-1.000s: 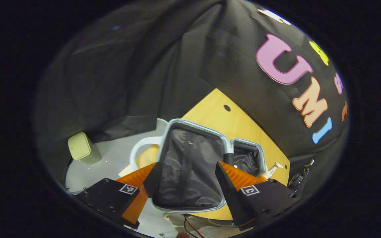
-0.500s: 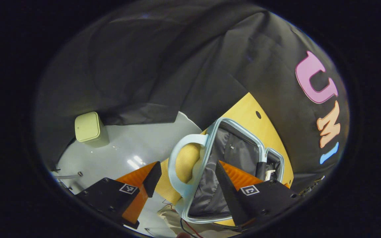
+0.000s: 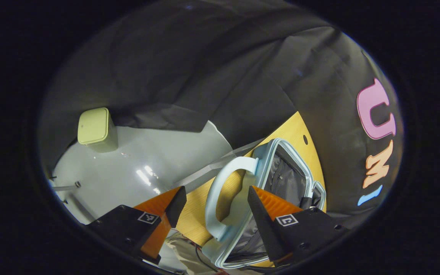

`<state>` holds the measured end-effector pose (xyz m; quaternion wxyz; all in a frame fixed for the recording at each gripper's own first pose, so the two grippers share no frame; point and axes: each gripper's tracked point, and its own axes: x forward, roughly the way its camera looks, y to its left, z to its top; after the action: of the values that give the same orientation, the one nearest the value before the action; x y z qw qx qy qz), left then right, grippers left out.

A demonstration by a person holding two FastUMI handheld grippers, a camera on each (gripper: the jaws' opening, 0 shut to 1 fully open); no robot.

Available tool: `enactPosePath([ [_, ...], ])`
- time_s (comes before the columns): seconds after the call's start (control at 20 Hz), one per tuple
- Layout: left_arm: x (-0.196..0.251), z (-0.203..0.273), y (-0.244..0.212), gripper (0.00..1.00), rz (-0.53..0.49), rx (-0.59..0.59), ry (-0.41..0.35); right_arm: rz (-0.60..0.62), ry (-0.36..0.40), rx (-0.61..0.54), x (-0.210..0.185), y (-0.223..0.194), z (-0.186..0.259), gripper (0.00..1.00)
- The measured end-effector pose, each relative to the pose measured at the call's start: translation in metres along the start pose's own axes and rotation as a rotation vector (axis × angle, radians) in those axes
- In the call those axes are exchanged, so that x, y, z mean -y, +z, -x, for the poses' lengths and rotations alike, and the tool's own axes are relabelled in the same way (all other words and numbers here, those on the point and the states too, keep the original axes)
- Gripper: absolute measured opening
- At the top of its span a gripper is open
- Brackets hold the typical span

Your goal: First open the suitcase, pack the skin care products into it, and then close the suitcase.

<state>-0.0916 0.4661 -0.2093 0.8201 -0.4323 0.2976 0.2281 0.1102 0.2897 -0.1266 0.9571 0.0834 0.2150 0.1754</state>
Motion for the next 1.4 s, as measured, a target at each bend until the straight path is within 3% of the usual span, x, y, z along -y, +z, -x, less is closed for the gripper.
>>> enactPosePath([
  [0.15,0.002,-0.006,-0.002,0.87,0.044,-0.01,-0.038,-0.007,-0.053,-0.001,0.025,0.006,0.017,0.98],
  [0.2,0.001,-0.008,-0.002,0.74,0.057,-0.01,-0.044,0.0,-0.072,-0.001,0.035,0.005,0.021,0.98],
  [0.25,0.001,-0.008,-0.002,0.73,0.067,-0.009,-0.05,0.011,-0.089,0.0,0.043,0.006,0.026,0.98],
  [0.3,-0.001,-0.009,-0.002,0.45,0.076,-0.009,-0.047,0.025,-0.101,-0.005,0.049,0.006,0.031,0.98],
  [0.4,-0.008,-0.011,-0.005,0.24,0.09,-0.025,-0.028,0.047,-0.127,-0.018,0.061,0.002,0.039,0.98],
  [0.45,-0.008,-0.008,-0.004,0.07,0.091,-0.029,-0.025,0.051,-0.132,-0.023,0.064,0.001,0.041,0.98],
  [0.5,-0.006,-0.007,-0.005,0.12,0.075,-0.025,-0.031,0.054,-0.139,-0.025,0.067,0.0,0.044,0.98],
  [0.8,0.009,0.003,-0.007,0.03,-0.058,-0.052,-0.014,0.054,-0.139,-0.033,0.067,-0.006,0.044,0.98],
  [0.9,0.018,0.011,-0.003,0.03,-0.1,-0.041,-0.012,0.069,-0.14,-0.032,0.067,-0.005,0.047,0.93],
  [1.0,0.034,0.026,0.003,0.05,-0.158,-0.022,-0.024,0.07,-0.142,-0.027,0.069,-0.003,0.048,0.98],
  [1.05,0.044,0.036,0.008,0.01,-0.185,-0.01,-0.034,0.063,-0.142,-0.026,0.07,-0.003,0.048,0.98],
  [1.4,0.111,0.085,0.012,0.01,-0.34,0.009,-0.099,0.045,-0.153,0.01,0.079,0.008,0.054,0.98],
])
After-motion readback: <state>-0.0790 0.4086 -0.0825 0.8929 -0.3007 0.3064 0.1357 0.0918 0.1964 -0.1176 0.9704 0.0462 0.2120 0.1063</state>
